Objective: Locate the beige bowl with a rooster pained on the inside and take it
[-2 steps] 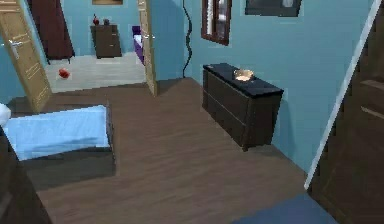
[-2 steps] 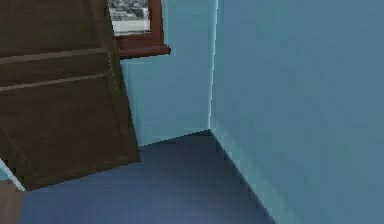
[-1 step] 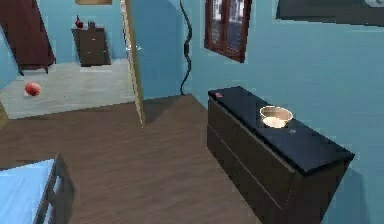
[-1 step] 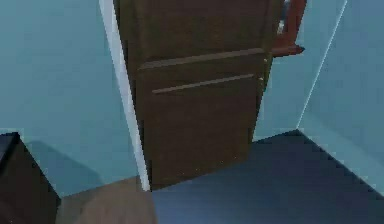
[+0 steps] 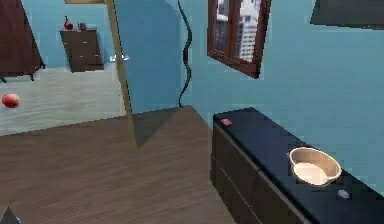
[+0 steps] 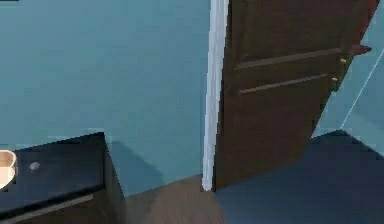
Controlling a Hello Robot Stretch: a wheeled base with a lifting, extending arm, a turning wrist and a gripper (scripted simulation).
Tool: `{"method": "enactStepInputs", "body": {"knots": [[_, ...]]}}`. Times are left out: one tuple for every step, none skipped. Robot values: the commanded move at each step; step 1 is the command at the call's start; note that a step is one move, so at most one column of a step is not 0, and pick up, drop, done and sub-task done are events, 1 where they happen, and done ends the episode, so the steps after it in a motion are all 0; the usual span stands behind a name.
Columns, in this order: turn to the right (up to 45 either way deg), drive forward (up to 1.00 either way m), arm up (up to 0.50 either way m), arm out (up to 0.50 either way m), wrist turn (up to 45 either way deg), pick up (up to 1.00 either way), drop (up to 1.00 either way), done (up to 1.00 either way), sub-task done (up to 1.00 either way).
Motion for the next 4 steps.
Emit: {"method": "enactStepInputs", "body": {"knots": [[-24.0, 0.00, 0.00, 0.00, 0.0, 0.00, 0.00, 0.00, 0.00], [0.0, 1.00, 0.00, 0.00, 0.0, 0.00, 0.00, 0.00, 0.00], [-6.0, 0.00, 0.00, 0.00, 0.0, 0.00, 0.00, 0.00, 0.00], [0.0, 0.50, 0.00, 0.00, 0.0, 0.00, 0.00, 0.00, 0.00]]}}
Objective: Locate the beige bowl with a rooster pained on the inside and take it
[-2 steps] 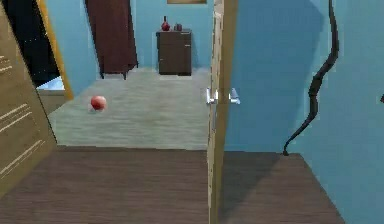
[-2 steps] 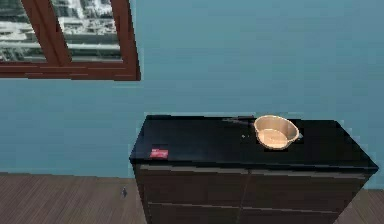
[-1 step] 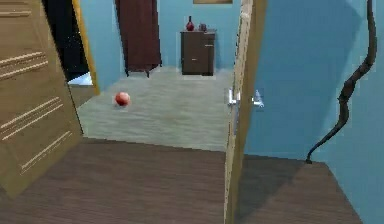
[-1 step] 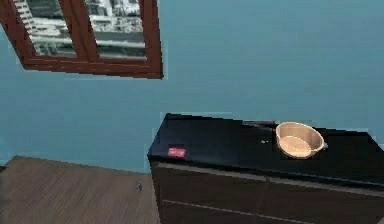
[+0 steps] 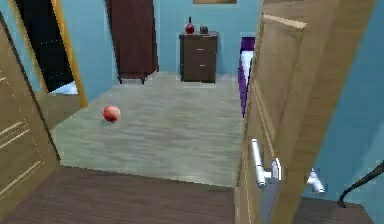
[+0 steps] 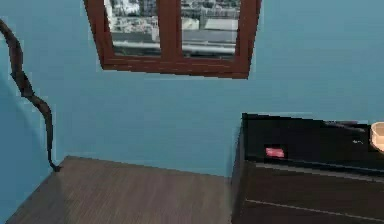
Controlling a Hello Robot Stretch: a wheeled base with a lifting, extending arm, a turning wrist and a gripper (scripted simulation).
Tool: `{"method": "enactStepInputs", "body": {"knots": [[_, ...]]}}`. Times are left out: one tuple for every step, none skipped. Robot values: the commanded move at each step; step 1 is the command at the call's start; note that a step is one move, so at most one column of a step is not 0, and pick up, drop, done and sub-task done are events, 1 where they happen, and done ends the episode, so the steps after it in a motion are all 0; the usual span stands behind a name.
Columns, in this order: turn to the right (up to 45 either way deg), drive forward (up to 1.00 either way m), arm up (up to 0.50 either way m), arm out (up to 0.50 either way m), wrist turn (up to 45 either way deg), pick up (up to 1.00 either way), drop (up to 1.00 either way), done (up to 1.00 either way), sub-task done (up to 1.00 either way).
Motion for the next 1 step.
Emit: {"method": "enactStepInputs", "body": {"knots": [[-33.0, 0.00, 0.00, 0.00, 0.0, 0.00, 0.00, 0.00, 0.00]]}}
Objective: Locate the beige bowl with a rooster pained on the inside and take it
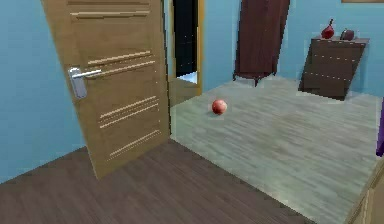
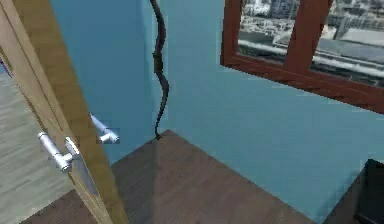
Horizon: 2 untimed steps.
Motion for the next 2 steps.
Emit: {"method": "enactStepInputs", "body": {"knots": [[0.0, 1.00, 0.00, 0.00, 0.0, 0.00, 0.00, 0.00, 0.00], [0.0, 1.00, 0.00, 0.00, 0.0, 0.00, 0.00, 0.00, 0.00]]}}
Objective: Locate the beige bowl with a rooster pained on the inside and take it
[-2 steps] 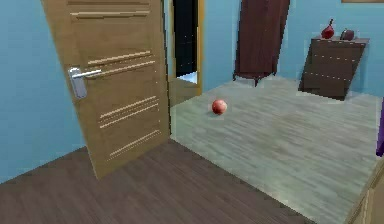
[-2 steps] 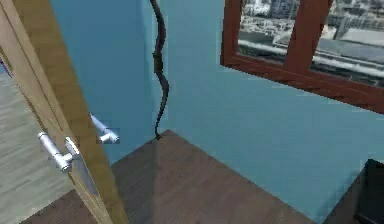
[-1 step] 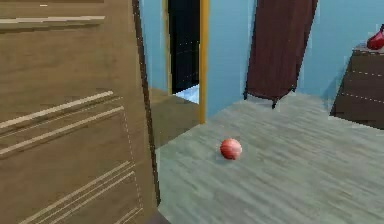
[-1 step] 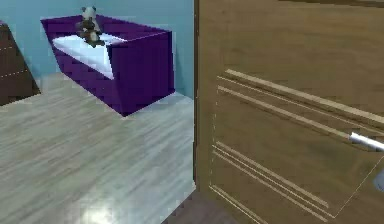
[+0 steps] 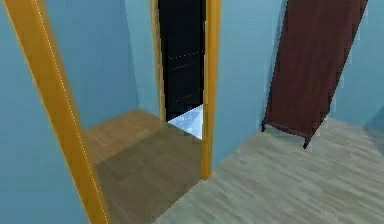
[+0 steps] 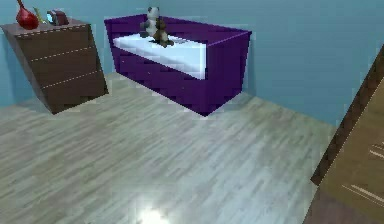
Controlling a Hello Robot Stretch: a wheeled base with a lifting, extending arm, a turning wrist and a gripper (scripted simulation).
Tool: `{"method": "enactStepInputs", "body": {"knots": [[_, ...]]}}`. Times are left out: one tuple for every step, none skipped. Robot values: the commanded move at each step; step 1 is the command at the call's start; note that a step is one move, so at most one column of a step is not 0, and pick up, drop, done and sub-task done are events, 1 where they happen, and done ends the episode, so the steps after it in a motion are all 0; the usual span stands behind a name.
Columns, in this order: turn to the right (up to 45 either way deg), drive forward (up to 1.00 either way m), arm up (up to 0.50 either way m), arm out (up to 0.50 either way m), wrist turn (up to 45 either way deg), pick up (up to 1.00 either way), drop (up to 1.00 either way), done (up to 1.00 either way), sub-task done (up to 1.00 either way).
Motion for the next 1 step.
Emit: {"method": "enactStepInputs", "body": {"knots": [[0.0, 0.45, 0.00, 0.00, 0.0, 0.00, 0.00, 0.00, 0.00]]}}
